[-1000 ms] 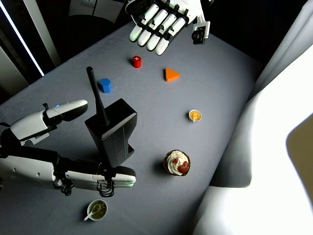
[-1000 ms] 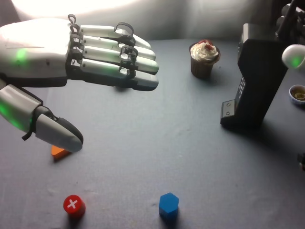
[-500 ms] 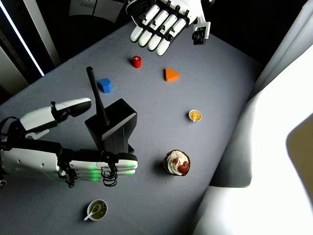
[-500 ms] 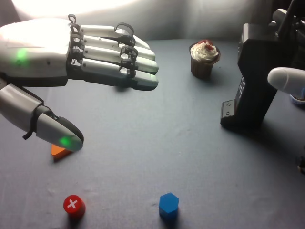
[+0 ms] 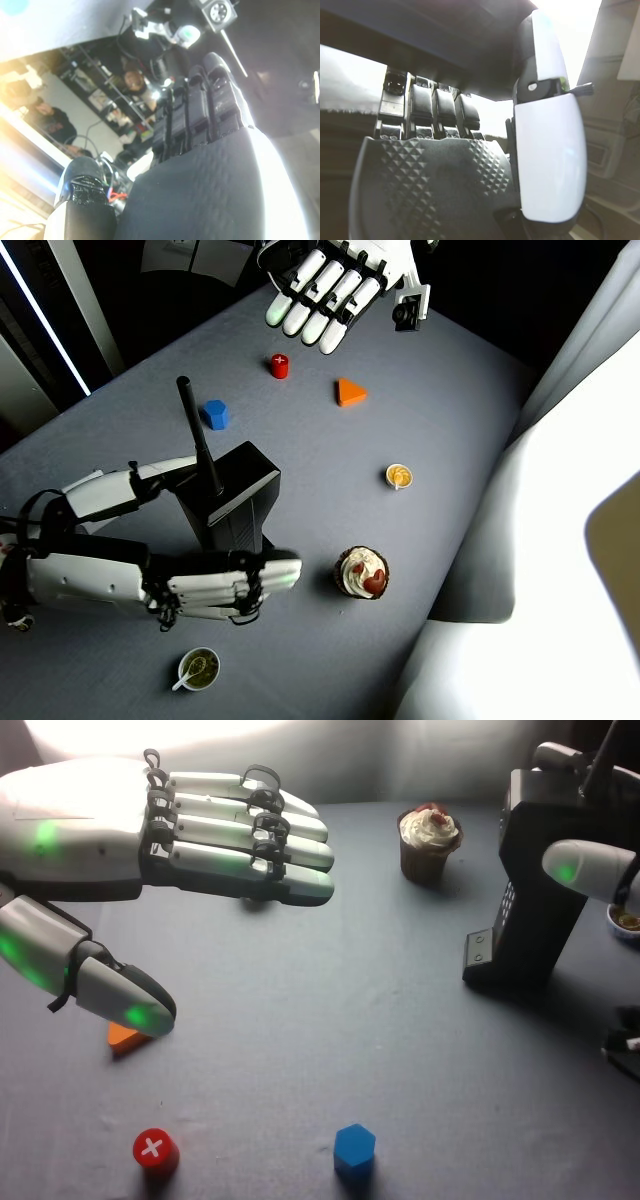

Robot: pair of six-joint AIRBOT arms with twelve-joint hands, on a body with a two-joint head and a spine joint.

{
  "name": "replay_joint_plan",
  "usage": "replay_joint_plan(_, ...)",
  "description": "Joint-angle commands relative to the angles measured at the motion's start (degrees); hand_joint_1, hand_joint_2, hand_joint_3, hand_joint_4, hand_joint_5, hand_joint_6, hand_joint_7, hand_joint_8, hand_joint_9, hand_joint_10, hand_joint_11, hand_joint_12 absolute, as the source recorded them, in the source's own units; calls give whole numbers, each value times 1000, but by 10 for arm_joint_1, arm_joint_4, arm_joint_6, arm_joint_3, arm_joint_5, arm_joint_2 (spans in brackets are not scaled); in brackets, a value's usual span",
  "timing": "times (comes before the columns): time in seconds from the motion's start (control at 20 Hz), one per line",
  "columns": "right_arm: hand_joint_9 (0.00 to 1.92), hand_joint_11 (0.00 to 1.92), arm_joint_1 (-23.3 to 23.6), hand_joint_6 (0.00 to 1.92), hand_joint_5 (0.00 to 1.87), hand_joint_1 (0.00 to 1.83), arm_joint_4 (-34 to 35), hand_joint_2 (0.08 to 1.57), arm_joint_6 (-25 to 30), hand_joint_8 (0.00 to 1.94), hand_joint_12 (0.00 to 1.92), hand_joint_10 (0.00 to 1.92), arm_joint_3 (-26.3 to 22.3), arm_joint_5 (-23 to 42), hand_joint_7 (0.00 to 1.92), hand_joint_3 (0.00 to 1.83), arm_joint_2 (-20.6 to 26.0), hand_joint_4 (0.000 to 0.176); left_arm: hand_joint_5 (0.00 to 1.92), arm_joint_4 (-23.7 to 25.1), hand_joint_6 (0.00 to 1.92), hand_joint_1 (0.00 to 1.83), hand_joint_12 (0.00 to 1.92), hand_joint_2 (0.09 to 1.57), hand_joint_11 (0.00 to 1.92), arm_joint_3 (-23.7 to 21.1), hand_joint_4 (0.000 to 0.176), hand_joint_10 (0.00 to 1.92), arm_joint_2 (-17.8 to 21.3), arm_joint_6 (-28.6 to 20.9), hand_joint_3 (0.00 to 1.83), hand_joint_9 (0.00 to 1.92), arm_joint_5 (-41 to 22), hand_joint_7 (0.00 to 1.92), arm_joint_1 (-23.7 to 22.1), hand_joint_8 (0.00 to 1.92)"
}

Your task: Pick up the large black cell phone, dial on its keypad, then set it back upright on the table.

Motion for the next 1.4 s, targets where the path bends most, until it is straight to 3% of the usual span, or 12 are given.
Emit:
replay_joint_plan(0.0, 546, 214, 8, 10, 437, 1108, 3, 1110, 9, 10, 1033, 27, 4, 65, 483, 4, 4, 0, 163, -58, 1, 0, 355, 1139, 0, 1, 0, 3, 1, -3, 0, 103, -38, 148, -17, 2)
replay_joint_plan(0.1, 801, 434, 13, 20, 564, 1195, 3, 1141, 10, 25, 1061, 82, 7, 60, 687, 2, 1, 0, 178, -58, 7, 0, 357, 1140, 0, 1, 0, 5, 1, -3, 0, 110, -38, 155, -17, 4)
replay_joint_plan(0.15, 806, 551, 16, 29, 700, 1506, 3, 1106, 10, 34, 1104, 1031, 9, 58, 841, 35, 0, 0, 182, -58, 5, 0, 346, 1140, 0, 1, 0, 3, 1, -3, 0, 109, -38, 156, -17, 3)
replay_joint_plan(0.2, 904, 765, 19, 839, 739, 1490, 3, 1139, 10, 861, 1524, 1123, 9, 56, 871, 3, 0, 0, 192, -58, 9, 0, 345, 1141, 0, 1, 0, 7, 1, -3, 0, 119, -38, 166, -17, 6)
replay_joint_plan(0.25, 875, 814, 21, 926, 852, 1391, 2, 1153, 10, 1133, 1364, 1331, 10, 54, 849, 4, 0, 0, 196, -58, 6, 0, 364, 1139, 0, 1, 0, 6, 1, -3, 0, 125, -38, 170, -18, 5)
replay_joint_plan(0.3, 859, 825, 22, 927, 902, 1369, 0, 1156, 10, 1192, 1334, 1389, 11, 54, 824, 3, 0, 0, 190, -58, 3, 0, 370, 1140, 0, 0, 0, 5, 1, -6, 0, 126, -37, 165, -20, 2)
replay_joint_plan(0.45, 864, 840, 22, 927, 861, 1478, -1, 1143, 10, 1139, 1613, 1248, 13, 54, 819, 3, 1, 0, 190, -58, 1, 0, 386, 1141, 0, 1, 0, 2, 1, -9, 0, 123, -36, 165, -23, 0)
replay_joint_plan(0.85, 770, 806, 35, 674, 979, 1480, -3, 1156, 10, 1281, 1656, 1351, 7, 72, 764, 0, 26, 0, 189, -58, 2, 0, 389, 1139, 0, 2, 0, 3, -1, -23, 0, 122, -29, 172, -35, 3)
replay_joint_plan(1.0, 723, 782, 53, 776, 927, 1476, -4, 1175, 11, 1325, 1688, 1426, -11, 78, 720, 1, 45, 0, 206, -57, 3, 0, 521, 1149, 0, 2, 0, 7, -3, -26, 1, 167, -15, 200, -35, 4)
replay_joint_plan(1.05, 735, 757, 54, 864, 914, 1375, -7, 1196, 12, 1372, 1499, 1534, -16, 78, 715, 2, 48, 0, 201, -57, 0, 0, 508, 1148, 0, 2, 0, 4, -3, -29, 1, 167, -10, 197, -34, 2)
replay_joint_plan(1.15, 751, 769, 54, 752, 959, 1474, -11, 1166, 15, 1276, 1685, 1398, -26, 89, 744, 0, 60, 0, 201, -67, 4, 0, 486, 1164, 0, 1, 0, 4, -4, -34, 3, 153, -3, 191, -36, 2)
replay_joint_plan(1.35, 807, 806, 40, 779, 981, 1481, -11, 1143, 32, 1167, 1636, 1296, -51, 129, 797, 0, 92, 0, 171, -76, 1, 170, 303, 1240, 0, -2, 0, 0, -4, -50, 13, 134, 14, 173, -40, 1)
